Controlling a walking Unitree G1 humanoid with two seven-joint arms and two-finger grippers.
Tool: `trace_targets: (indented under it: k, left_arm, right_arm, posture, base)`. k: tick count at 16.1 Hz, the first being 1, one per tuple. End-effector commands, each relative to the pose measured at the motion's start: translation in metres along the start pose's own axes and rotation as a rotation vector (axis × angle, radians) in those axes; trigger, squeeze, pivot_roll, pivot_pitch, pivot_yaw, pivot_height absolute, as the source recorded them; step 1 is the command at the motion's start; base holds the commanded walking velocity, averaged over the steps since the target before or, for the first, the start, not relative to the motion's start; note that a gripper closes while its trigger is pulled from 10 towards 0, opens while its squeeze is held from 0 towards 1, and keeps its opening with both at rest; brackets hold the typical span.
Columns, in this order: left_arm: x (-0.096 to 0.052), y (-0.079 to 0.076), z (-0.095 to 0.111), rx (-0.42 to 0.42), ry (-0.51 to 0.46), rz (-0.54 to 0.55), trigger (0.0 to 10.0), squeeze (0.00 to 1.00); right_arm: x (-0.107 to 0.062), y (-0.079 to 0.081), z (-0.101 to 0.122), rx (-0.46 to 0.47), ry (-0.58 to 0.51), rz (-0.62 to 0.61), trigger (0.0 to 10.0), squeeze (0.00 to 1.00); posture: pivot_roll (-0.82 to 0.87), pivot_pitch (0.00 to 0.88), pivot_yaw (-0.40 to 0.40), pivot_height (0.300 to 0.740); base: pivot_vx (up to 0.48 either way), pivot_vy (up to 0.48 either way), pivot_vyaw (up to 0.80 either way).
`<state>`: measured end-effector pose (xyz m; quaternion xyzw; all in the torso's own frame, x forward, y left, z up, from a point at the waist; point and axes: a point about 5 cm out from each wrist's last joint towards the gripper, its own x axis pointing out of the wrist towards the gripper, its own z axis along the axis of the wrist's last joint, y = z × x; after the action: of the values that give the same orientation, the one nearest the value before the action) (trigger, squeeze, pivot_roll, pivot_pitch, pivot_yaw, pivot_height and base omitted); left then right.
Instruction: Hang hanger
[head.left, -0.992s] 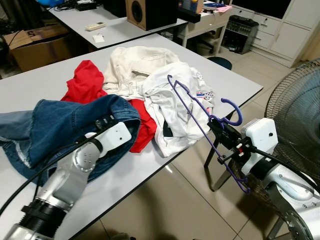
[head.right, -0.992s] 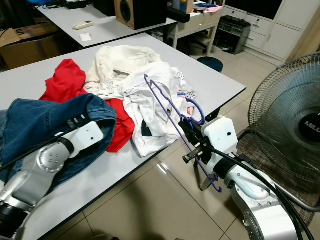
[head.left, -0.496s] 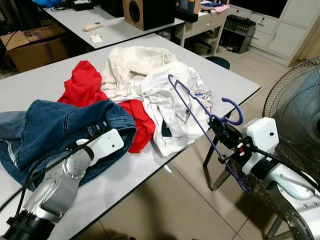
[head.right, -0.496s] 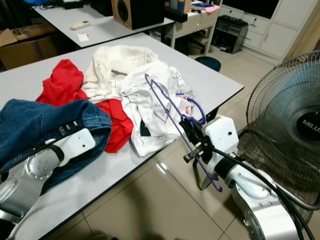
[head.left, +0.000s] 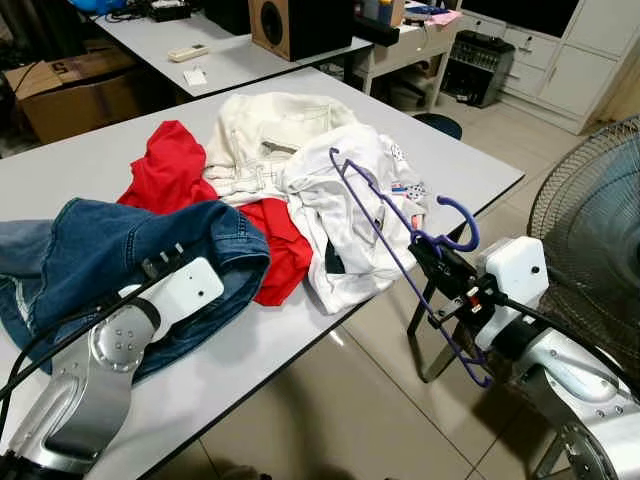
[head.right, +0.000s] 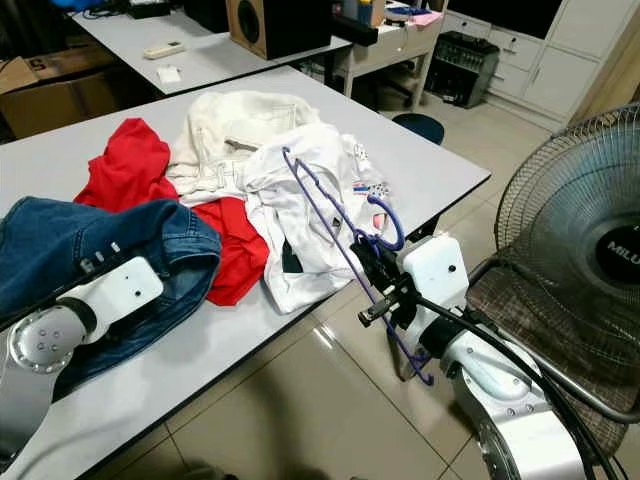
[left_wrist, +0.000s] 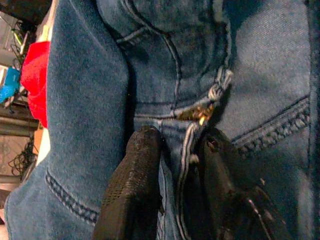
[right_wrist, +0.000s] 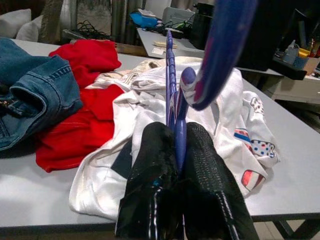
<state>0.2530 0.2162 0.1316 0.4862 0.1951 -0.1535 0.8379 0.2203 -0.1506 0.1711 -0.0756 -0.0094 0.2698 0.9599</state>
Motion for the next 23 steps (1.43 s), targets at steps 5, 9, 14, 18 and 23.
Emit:
trace_targets:
  k: [5,9,14,18,23]
  left_arm:
    - [0.012,0.002,0.013,-0.049,-0.065,0.057,10.0,0.0]
    - [0.022,0.003,0.01,-0.022,-0.053,0.066,10.0,0.0]
    - [0.027,0.003,0.01,-0.03,-0.067,0.055,0.0,0.0]
    - [0.029,0.006,0.01,-0.053,-0.087,0.061,0.0,0.0]
    - [0.029,0.011,0.008,-0.043,-0.083,0.07,0.0,0.0]
  right_arm:
    - [0.003,0.005,0.002,0.002,-0.021,0.015,10.0,0.0]
    - [0.001,0.006,0.001,0.003,-0.022,0.003,10.0,0.0]
    - [0.001,0.006,0.001,0.005,-0.022,-0.002,10.0,0.0]
    - [0.0,0.006,-0.001,0.012,-0.02,-0.025,10.0,0.0]
    - [0.001,0.005,-0.001,0.014,-0.022,-0.035,10.0,0.0]
  posture:
    - [-0.01,0.0,0.009,0.74]
    - [-0.02,0.0,0.024,0.74]
    - [-0.02,0.0,0.03,0.74]
    - [-0.02,0.0,0.04,0.74]
    - [-0.02,0.0,0.041,0.74]
  base:
    - [0.0,0.0,0.0]
    - [0.0,0.0,0.0]
    - [0.0,0.0,0.0]
    - [0.0,0.0,0.0]
    - [0.0,0.0,0.0]
